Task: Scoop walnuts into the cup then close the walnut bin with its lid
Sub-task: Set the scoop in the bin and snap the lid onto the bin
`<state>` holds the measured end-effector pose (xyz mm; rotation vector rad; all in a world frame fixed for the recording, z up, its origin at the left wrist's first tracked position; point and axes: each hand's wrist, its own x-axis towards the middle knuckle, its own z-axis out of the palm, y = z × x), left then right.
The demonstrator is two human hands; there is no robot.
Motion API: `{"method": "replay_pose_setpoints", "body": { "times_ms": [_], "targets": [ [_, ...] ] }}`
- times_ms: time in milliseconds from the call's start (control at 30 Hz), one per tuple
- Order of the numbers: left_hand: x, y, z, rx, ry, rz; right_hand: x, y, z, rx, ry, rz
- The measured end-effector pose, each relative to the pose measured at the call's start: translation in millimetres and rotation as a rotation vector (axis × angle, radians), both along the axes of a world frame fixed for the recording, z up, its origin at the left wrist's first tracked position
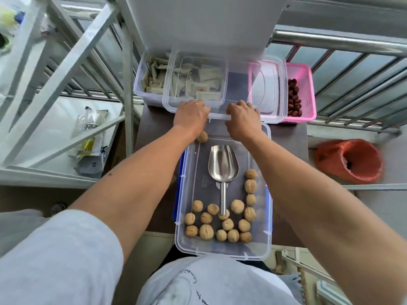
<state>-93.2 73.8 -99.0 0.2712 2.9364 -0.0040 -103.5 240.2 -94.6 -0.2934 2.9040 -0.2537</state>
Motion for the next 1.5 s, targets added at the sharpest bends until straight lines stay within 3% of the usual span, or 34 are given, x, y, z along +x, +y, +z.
{"method": "replay_pose_setpoints", "body": {
  "times_ms": [200, 300, 400, 467, 567, 767, 967, 1033, 1233, 1367, 1500],
  "targets": [
    [-6, -16, 7, 0.220, -0.022, 0.080, -5, 8, -4, -0.056, -0.010, -0.003],
    [-1, -16, 12, 0.341, 0.040, 0.520, -3, 9, -9, -0.086, -0.016, -0.023],
    [-8, -13, 21, 0.772, -0.160, 1.056, 0, 8, -13, -0.107, -0.007, -0.054],
    [-15, -14, 22, 1.077, -0.108, 1.248, 0, 6, -12, -0.122, -0.006, -0.070],
    [-21, -13, 28, 1.338, 0.040, 1.389, -1, 2, -9, -0.127, 0.021, -0.070],
    [-14, 12, 66, 1.484, 0.134, 1.328, 0, -4, 4, -0.130, 0.316, -0.007],
    [30, 25, 108, 1.807, 0.237, 1.053, 12, 4, 46, -0.395, 0.507, -0.018],
    [46, 19, 106, 1.835, 0.239, 0.972, 30, 6, 71, -0.469, 0.591, -0.039],
    [72, -16, 87, 1.528, 0.149, 0.872, 92, 29, 146, -0.725, 0.633, -0.163],
    [87, -24, 87, 1.376, -0.005, 0.675, 124, 39, 178, -0.987, 0.540, -0.223],
    [106, -19, 80, 1.351, -0.076, 0.561, 136, 52, 192, -1.224, 0.403, -0.325]
  ]
}}
